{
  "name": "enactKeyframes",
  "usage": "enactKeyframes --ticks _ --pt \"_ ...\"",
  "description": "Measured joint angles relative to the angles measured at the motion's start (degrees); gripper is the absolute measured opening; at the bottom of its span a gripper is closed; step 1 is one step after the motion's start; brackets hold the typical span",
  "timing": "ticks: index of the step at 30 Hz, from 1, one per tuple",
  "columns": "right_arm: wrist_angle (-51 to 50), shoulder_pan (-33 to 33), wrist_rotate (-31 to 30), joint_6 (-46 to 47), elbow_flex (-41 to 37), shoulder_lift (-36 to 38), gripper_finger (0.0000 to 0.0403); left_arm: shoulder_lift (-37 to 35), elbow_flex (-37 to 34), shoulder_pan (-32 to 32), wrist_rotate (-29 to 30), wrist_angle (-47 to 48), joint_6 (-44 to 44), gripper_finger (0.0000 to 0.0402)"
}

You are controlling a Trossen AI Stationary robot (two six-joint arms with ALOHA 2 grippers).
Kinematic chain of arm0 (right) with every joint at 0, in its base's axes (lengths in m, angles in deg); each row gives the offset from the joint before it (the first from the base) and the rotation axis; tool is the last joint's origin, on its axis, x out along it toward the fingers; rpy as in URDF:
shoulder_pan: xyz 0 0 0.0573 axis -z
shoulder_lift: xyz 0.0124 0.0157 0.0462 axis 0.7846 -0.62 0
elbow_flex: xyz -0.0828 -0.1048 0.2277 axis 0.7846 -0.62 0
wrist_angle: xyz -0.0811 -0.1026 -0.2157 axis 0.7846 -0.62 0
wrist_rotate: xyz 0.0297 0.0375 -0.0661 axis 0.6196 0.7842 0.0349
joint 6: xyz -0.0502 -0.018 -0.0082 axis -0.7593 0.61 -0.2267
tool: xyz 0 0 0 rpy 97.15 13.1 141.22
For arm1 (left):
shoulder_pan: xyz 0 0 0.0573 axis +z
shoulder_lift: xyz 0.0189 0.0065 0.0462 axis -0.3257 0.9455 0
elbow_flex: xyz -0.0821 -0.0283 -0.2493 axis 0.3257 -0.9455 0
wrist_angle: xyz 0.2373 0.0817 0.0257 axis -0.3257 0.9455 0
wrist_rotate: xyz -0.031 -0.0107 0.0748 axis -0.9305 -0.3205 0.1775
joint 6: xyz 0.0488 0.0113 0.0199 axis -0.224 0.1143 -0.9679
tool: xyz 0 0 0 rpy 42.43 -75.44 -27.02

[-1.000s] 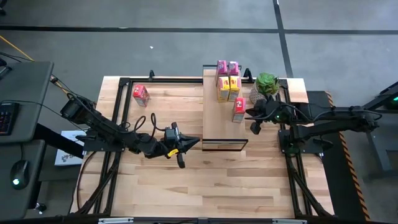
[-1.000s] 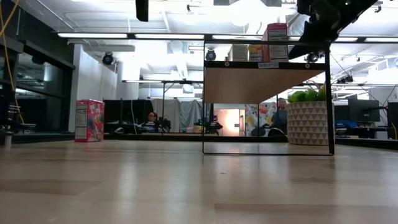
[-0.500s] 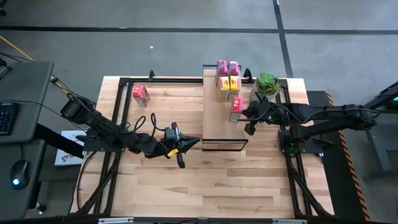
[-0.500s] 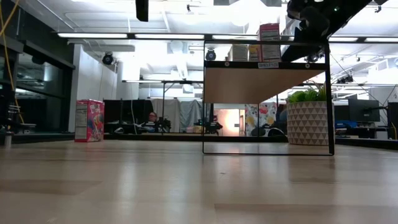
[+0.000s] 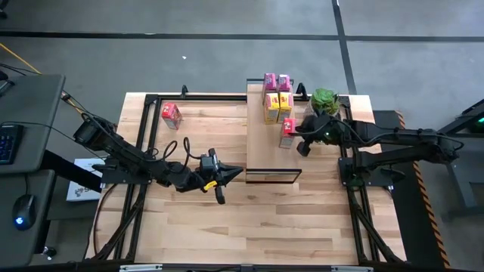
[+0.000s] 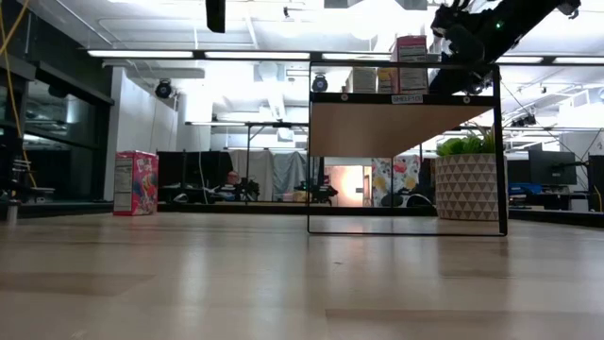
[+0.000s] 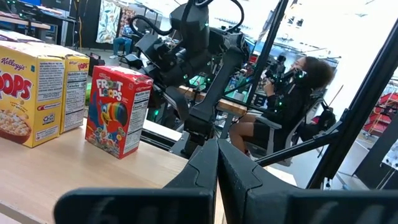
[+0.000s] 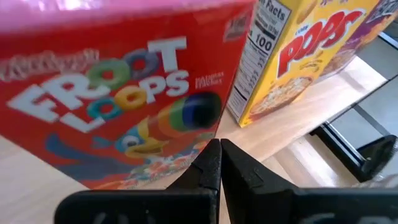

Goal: Stack cereal on shelf
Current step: Put the bottom red cereal box on the shelf, then put the red cereal box on the shelf aligned with the red cereal box

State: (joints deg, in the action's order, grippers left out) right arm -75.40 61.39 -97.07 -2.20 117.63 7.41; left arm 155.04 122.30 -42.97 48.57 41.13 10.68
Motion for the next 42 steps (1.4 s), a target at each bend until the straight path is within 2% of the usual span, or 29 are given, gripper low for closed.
enactKeyframes --ticks 13,22,29,37,42 --pt "3.6 2.4 2.7 -1.0 0.0 0.0 0.0000 0.0 0.0 0.0 0.0 0.0 0.0 0.0000" --pt "-5.1 3.1 3.0 -0.6 0.0 0.1 0.0000 0.0 0.0 0.0 0.0 0.0 0.0 0.0000" --pt "-5.0 2.4 7.7 0.6 0.0 0.1 0.0000 0.0 0.0 0.0 0.0 0.0 0.0 0.0000" --pt "-9.7 3.0 4.4 -1.5 0.0 1.1 0.0000 0.0 0.0 0.0 0.0 0.1 0.0 0.0000" --pt "-13.6 3.2 4.3 -1.2 0.0 6.7 0.0000 0.0 0.0 0.0 0.0 0.3 0.0 0.0000"
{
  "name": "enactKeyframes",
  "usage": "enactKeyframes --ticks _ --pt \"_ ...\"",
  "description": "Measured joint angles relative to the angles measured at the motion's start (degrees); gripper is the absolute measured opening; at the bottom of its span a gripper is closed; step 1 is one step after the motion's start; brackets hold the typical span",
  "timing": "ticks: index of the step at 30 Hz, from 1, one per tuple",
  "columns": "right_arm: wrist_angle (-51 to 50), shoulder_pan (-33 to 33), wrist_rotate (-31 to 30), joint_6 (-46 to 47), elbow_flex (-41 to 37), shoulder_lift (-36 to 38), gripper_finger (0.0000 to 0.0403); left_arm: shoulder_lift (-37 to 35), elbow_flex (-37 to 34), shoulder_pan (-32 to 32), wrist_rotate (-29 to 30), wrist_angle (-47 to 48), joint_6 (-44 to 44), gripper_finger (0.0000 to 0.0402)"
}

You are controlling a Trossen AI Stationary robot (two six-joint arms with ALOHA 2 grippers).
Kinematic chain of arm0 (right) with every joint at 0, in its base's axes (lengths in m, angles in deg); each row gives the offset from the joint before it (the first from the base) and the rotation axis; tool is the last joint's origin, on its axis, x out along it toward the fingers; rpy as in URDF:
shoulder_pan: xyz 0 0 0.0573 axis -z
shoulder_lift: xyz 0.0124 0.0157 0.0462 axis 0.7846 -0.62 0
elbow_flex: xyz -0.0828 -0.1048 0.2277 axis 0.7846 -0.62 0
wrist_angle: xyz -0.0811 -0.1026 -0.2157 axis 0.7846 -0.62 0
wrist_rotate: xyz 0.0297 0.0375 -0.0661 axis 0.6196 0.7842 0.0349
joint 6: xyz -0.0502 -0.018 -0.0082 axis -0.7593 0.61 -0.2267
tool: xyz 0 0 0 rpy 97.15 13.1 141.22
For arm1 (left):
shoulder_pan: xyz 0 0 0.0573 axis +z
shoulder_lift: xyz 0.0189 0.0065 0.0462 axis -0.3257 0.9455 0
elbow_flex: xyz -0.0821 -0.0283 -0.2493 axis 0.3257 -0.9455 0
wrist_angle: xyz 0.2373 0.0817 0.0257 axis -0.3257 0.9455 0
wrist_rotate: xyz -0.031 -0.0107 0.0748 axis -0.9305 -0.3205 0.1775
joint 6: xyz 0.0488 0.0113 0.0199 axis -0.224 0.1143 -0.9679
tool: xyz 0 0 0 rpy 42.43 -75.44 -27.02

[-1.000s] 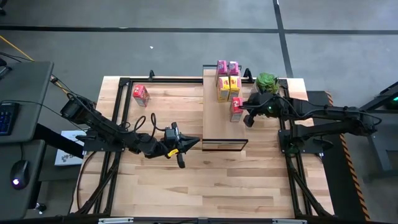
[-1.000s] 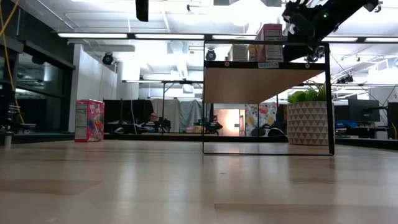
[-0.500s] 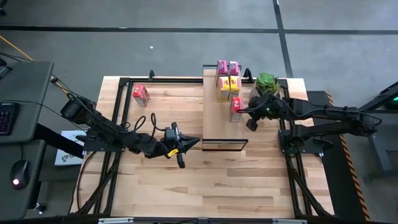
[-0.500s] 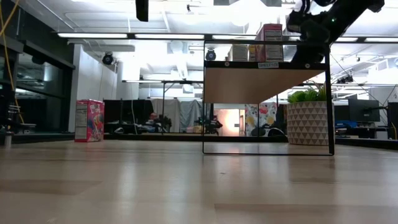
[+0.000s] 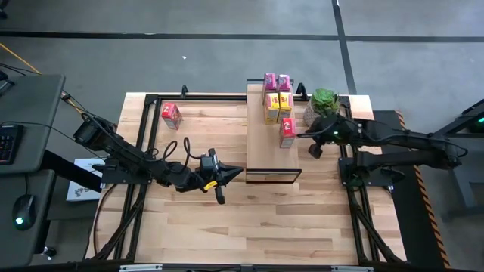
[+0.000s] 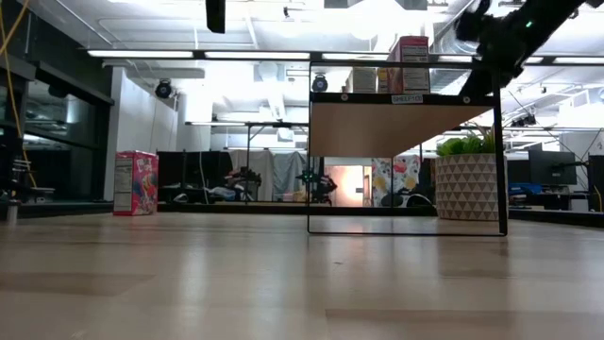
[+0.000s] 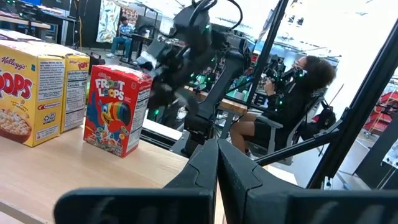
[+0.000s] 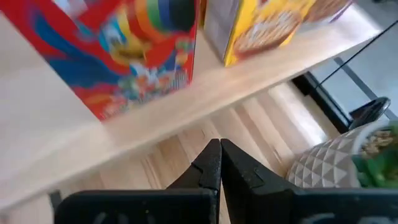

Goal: Stack cereal on shelf
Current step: Put the red cereal box on the shelf aligned with the red cereal box

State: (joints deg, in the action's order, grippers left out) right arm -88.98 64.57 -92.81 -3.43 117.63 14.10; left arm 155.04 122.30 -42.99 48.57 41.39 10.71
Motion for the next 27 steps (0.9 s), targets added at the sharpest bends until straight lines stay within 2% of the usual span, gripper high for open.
enactKeyframes --ticks 4,7,15,17,22,24,27 --pt "2.2 -0.8 0.0 1.1 0.0 7.2 0.0000 0.0 0.0 0.2 0.0 0.0 -0.6 0.0000" --pt "8.3 -1.6 -0.1 0.7 0.0 12.4 0.0000 0.0 0.0 1.1 0.6 0.0 -5.4 0.0000" --pt "22.2 -2.4 -0.8 -4.2 0.0 20.6 0.0000 0.0 0.0 5.4 7.9 0.0 -18.7 0.0000" --pt "24.2 -2.4 -2.2 -5.6 0.0 21.0 0.0000 0.0 0.0 6.7 12.6 0.4 -23.0 0.0000" --pt "26.0 -2.4 -7.8 -7.8 0.0 20.2 0.0000 -1.7 0.0 13.0 34.1 3.3 -36.0 0.0022" --pt "25.8 -2.4 -10.4 -8.7 0.0 19.0 0.0000 -3.2 0.0 17.1 37.0 5.6 -37.7 0.0043" --pt "24.7 -2.4 -13.2 -9.4 0.0 16.7 0.0000 -6.3 0.0 22.9 34.8 11.0 -35.7 0.0084"
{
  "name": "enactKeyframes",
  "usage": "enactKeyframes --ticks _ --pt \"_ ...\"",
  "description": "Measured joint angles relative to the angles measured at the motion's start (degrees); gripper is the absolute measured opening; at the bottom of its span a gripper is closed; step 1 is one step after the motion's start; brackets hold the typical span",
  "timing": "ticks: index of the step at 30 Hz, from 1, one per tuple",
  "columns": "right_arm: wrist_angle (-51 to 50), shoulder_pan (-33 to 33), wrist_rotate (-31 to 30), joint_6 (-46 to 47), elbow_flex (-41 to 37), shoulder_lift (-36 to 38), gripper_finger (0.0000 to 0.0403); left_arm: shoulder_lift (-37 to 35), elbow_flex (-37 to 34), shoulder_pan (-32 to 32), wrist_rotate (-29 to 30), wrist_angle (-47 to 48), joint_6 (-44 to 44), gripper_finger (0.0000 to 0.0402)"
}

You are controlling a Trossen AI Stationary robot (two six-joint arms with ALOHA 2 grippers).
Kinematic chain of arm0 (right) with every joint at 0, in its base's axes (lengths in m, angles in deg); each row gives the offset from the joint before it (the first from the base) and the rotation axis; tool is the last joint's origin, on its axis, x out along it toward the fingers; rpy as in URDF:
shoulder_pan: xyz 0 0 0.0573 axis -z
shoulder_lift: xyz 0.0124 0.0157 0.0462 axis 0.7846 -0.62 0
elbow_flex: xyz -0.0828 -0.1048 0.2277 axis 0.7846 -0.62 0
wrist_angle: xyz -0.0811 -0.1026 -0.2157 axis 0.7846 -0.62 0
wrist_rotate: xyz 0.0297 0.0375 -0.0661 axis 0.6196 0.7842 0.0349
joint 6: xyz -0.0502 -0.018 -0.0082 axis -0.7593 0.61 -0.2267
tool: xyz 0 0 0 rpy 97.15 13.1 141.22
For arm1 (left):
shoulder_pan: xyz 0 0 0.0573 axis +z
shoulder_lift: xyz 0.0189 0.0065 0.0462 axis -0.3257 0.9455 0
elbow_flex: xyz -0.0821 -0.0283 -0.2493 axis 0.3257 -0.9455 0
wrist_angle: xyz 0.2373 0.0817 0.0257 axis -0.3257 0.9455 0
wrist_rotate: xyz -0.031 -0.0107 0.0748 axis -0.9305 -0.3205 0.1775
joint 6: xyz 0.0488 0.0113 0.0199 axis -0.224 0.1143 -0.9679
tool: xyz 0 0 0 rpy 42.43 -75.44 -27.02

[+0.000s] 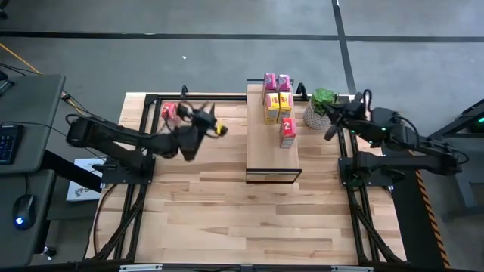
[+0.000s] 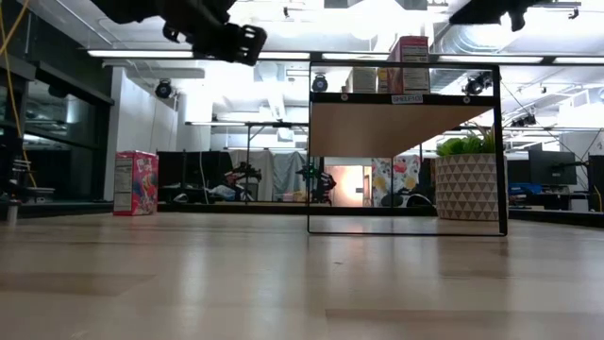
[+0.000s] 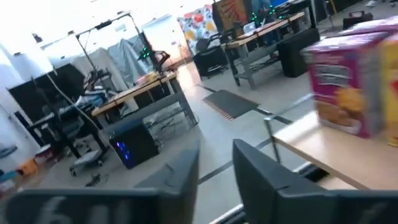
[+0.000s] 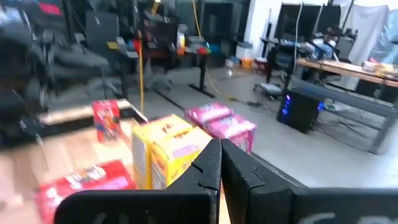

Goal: Stack cereal on shelf
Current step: Put the red cereal box on the shelf aligned with the red cereal box

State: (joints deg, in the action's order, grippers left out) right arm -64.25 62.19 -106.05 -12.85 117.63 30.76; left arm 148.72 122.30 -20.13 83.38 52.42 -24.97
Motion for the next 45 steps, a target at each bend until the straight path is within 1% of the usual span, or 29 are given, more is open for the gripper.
enactKeyframes --ticks 4,6,8,10,11,13,15,17,23,27,32,37,41,45 --pt "-1.4 0.0 0.0 -1.8 0.0 -2.6 0.0000 -6.5 0.0 6.7 -4.9 9.5 7.9 0.0148" --pt "-1.6 0.0 0.7 -2.8 0.0 -3.3 0.0000 -10.4 1.0 10.0 -8.5 18.1 14.2 0.0177" --pt "-2.2 0.0 1.8 -2.6 0.0 -3.6 0.0000 -13.9 3.7 13.6 -15.2 30.4 24.9 0.0200" --pt "-3.8 0.0 3.9 -1.3 0.0 -3.8 0.0000 -16.0 7.0 18.1 -24.1 42.5 35.6 0.0218" --pt "-4.6 0.0 5.1 -0.3 0.0 -3.8 0.0000 -16.3 8.7 20.5 -28.3 48.1 39.6 0.0225" --pt "-6.4 0.0 7.5 2.1 0.0 -4.1 0.0000 -16.0 11.7 24.6 -35.1 58.9 45.2 0.0236" --pt "-8.1 0.0 9.1 4.0 0.0 -4.3 0.0000 -15.0 14.3 27.8 -39.4 67.7 49.4 0.0243" --pt "-10.0 0.0 9.9 6.0 0.0 -4.6 0.0000 -14.0 15.9 30.0 -40.3 74.8 52.9 0.0247" --pt "-15.2 0.0 10.0 9.2 0.0 -4.9 0.0000 -12.5 16.0 33.6 -41.1 87.7 60.7 0.0248" --pt "-17.0 0.0 9.7 9.4 0.0 -4.9 0.0000 -11.6 15.8 35.1 -40.8 92.5 64.1 0.0248" --pt "-16.9 0.0 9.7 9.8 0.0 -5.0 0.0000 -11.5 11.8 38.8 -41.8 92.0 65.4 0.0248" --pt "-16.9 0.0 9.7 10.4 0.0 -5.0 0.0000 -11.5 7.6 42.1 -43.7 89.7 65.7 0.0248" --pt "-16.9 0.0 9.7 10.8 0.0 -5.0 0.0000 -11.5 5.1 43.4 -44.4 85.9 64.7 0.0248" --pt "-16.9 0.0 9.7 11.2 0.0 -5.0 0.0000 -11.5 3.9 45.6 -45.4 85.0 64.1 0.0248"
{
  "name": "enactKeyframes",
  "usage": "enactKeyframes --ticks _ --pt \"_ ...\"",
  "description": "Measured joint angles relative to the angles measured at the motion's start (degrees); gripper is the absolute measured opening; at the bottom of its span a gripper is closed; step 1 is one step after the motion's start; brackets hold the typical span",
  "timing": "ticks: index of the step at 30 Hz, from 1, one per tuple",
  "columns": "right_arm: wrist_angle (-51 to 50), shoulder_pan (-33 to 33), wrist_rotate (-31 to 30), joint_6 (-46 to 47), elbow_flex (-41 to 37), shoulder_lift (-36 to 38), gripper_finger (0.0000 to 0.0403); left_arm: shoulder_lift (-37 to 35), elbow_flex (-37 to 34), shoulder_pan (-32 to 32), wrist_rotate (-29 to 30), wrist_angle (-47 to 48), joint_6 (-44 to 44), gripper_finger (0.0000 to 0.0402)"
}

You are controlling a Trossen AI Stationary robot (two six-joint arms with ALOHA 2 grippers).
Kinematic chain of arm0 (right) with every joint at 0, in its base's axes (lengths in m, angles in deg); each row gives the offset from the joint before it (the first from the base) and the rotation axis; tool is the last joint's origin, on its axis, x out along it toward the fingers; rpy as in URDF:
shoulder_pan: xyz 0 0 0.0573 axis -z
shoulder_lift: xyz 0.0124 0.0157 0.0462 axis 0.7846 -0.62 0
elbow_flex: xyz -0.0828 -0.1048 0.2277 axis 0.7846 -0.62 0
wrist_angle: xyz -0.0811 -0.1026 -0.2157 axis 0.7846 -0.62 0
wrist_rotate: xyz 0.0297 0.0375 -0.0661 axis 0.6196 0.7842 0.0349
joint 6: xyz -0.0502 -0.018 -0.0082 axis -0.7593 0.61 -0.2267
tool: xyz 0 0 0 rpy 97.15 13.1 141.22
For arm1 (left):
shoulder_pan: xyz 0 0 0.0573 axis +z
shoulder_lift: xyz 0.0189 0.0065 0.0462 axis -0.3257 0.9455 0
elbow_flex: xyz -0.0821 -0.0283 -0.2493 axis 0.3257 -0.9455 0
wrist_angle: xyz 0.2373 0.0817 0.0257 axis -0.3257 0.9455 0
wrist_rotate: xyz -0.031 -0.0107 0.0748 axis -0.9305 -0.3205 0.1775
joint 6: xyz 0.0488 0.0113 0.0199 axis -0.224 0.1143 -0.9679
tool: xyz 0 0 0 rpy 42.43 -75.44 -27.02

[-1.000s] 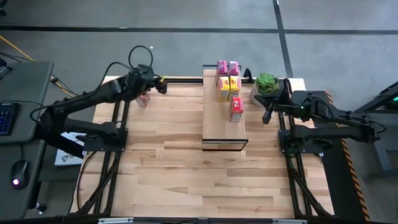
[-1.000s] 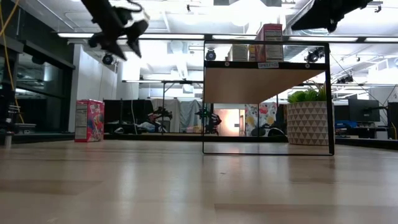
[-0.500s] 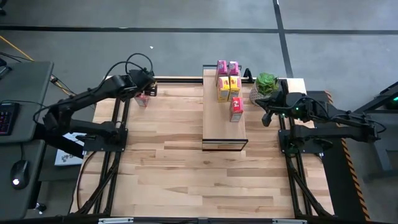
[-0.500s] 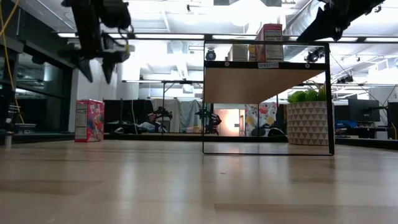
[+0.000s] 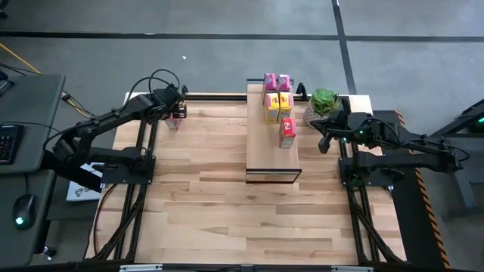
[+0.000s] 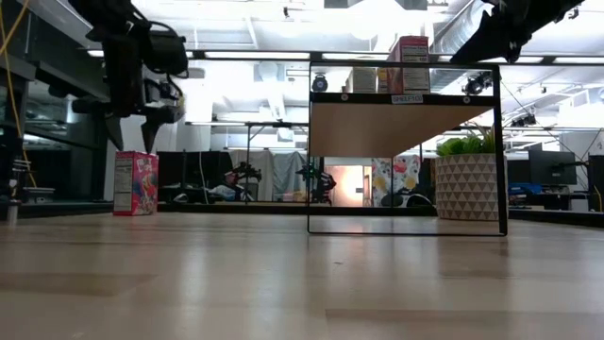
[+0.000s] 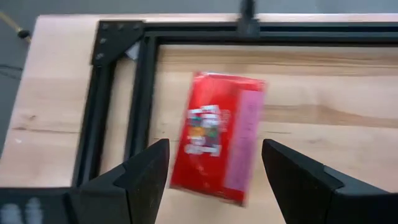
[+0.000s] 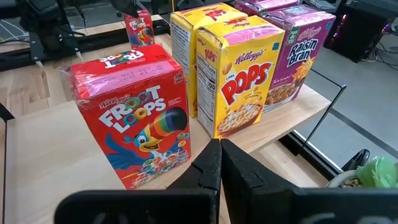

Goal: Stack cereal on shelf
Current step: Put the red cereal box on the shelf aligned with the red cereal box

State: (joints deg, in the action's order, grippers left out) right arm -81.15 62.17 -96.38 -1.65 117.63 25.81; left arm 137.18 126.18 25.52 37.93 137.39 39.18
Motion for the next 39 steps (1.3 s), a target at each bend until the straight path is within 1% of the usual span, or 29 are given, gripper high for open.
enactKeyframes --ticks 6,8,15,17,21,26,33,35,39 --pt "-0.3 0.0 0.0 0.2 0.0 0.0 0.0000 0.0 -1.4 1.8 0.0 -0.5 -0.5 0.0248" --pt "-0.3 0.0 0.0 0.1 0.0 0.0 0.0000 0.0 -2.6 2.1 -0.3 -1.7 -0.5 0.0248" --pt "-0.4 0.0 0.0 0.1 0.0 0.0 0.0000 0.0 -6.6 3.5 -4.7 -8.6 -1.8 0.0248" --pt "-0.4 0.0 0.0 0.0 0.0 0.0 0.0000 0.0 -7.4 3.5 -4.9 -10.5 -2.5 0.0248" --pt "-0.4 0.0 0.0 0.0 0.0 0.0 0.0000 0.0 -7.5 3.5 -4.9 -10.8 -2.7 0.0246" --pt "-0.5 0.0 0.0 0.1 0.0 0.0 0.0000 0.0 -7.5 3.5 -4.9 -10.7 -2.5 0.0217" --pt "-1.6 0.0 0.0 0.1 0.0 0.0 0.0000 0.0 -7.5 3.4 -5.1 -10.8 -1.6 0.0146" --pt "-2.0 0.0 0.0 0.1 0.0 0.0 0.0000 -0.2 -6.9 3.4 -7.4 -10.4 -1.8 0.0135" --pt "-2.1 0.0 0.0 0.1 0.0 0.0 0.0000 -2.0 -2.7 3.1 -16.1 -10.6 -3.4 0.0135"
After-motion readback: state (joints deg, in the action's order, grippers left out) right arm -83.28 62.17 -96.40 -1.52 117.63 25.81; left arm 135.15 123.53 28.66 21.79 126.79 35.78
